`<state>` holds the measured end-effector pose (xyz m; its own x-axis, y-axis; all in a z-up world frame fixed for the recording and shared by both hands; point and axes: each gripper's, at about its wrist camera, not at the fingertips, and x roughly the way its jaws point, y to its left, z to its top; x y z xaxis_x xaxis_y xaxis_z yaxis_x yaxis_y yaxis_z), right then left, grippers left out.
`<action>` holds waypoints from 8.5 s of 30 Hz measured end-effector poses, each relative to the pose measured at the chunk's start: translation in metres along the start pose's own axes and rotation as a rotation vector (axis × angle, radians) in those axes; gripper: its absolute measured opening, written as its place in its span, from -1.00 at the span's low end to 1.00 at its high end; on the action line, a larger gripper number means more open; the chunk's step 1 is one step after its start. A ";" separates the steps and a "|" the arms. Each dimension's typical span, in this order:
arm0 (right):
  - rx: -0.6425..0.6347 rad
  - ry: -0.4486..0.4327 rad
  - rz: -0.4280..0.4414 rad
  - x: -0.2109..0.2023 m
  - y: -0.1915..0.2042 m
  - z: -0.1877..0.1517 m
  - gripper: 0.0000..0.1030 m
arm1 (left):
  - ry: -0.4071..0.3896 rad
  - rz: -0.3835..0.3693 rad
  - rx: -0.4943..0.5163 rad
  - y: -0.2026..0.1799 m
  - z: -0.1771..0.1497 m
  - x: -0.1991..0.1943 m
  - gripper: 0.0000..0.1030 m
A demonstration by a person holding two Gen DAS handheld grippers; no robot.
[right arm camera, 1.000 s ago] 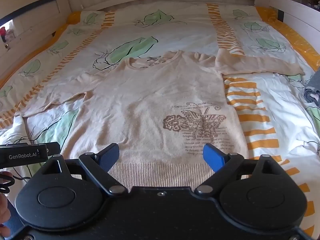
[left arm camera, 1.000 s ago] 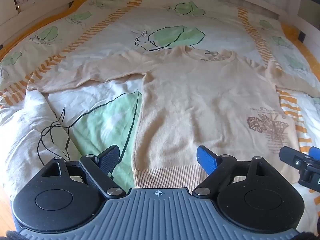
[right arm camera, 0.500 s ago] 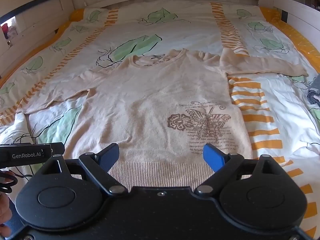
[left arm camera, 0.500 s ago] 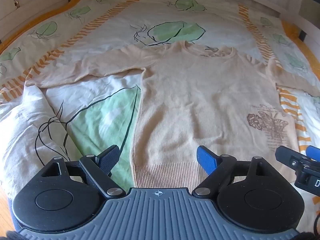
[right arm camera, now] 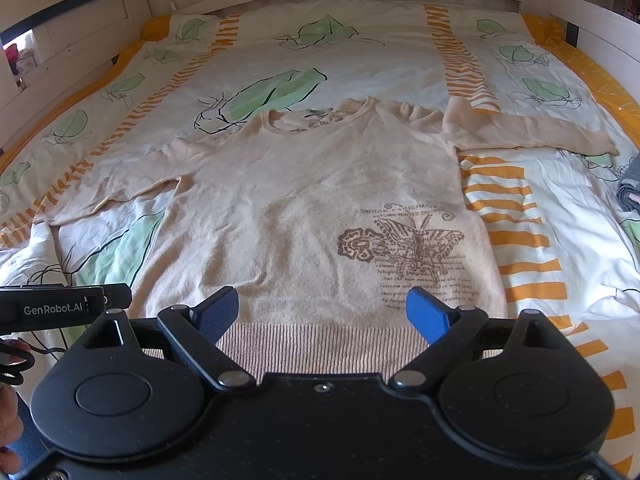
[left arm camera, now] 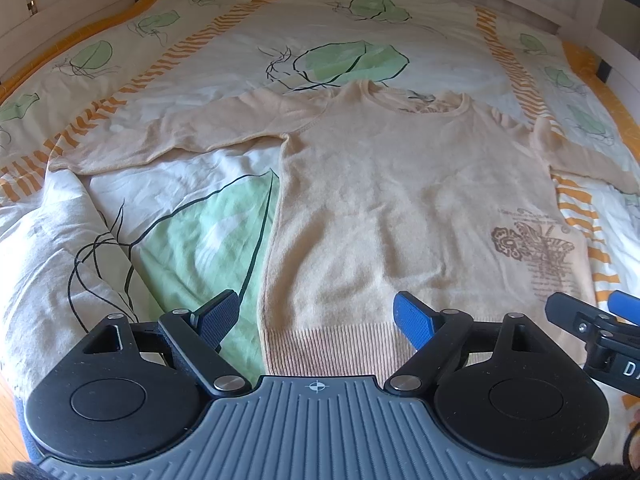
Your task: Fold small clothes
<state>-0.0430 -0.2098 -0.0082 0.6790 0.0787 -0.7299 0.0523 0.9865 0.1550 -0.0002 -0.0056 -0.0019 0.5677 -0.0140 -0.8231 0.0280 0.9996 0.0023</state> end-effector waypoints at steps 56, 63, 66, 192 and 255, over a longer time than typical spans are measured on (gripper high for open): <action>0.175 -0.012 -0.050 0.065 -0.096 0.055 0.80 | -0.102 -0.019 0.084 0.000 0.036 0.047 0.64; 0.267 -0.043 -0.190 0.091 -0.195 0.112 0.79 | -0.101 -0.008 0.070 -0.020 0.067 0.074 0.64; 0.279 -0.058 -0.270 0.109 -0.238 0.139 0.78 | -0.117 0.011 0.063 -0.029 0.084 0.087 0.64; 0.071 -0.048 -0.055 0.169 -0.147 0.135 0.11 | -0.084 -0.046 0.132 0.010 0.116 0.220 0.86; 0.152 -0.108 0.012 0.159 -0.054 0.087 0.95 | -0.237 -0.030 0.034 0.018 0.092 0.221 1.00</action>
<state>0.1262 -0.2625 -0.0749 0.7542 0.0663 -0.6533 0.1483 0.9520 0.2678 0.2013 0.0072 -0.1320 0.7434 -0.0527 -0.6667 0.0729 0.9973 0.0024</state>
